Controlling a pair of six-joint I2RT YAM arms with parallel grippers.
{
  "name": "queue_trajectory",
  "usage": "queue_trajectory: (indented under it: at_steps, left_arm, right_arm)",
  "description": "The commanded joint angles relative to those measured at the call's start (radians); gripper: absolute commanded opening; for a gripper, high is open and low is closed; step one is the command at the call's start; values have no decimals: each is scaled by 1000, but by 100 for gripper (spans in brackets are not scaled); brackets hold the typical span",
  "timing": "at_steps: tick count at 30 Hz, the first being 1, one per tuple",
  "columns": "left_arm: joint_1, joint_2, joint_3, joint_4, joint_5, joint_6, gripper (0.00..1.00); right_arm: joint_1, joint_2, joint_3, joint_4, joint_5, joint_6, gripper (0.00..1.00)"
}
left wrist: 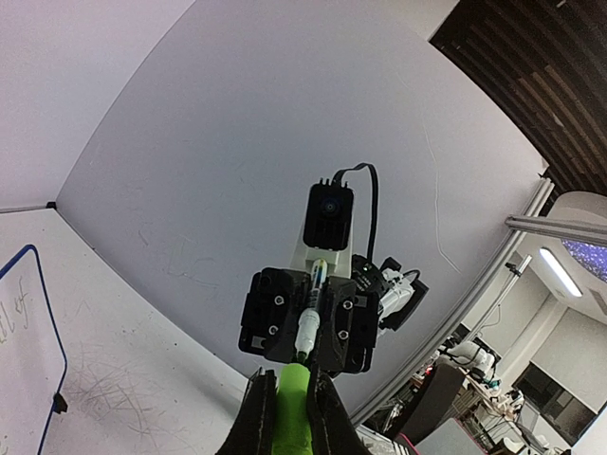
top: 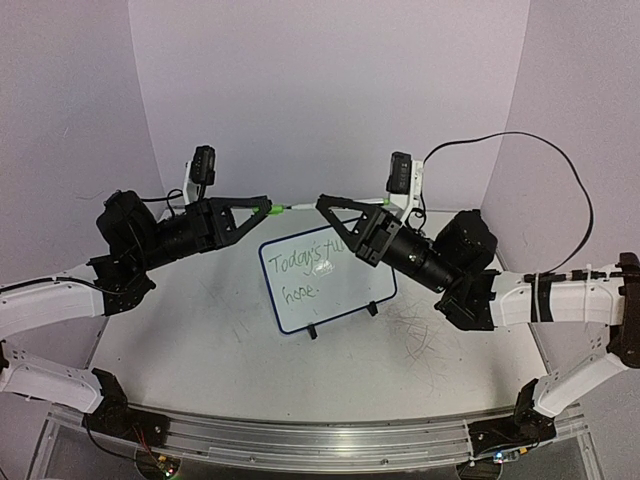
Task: Write a sentence on the whiteboard
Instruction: Insert the whiteboard marker without the cap into the pen cap.
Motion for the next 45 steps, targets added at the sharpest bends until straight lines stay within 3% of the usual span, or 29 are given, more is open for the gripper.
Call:
queue_trajectory:
  at_steps: [1, 45]
  left_arm:
    - [-3, -8, 9, 51, 11, 12, 0]
    - [-3, -16, -14, 49, -44, 26, 0]
  right_arm:
    - [-3, 19, 39, 61, -21, 19, 0]
    - [8, 28, 39, 58, -37, -5, 0]
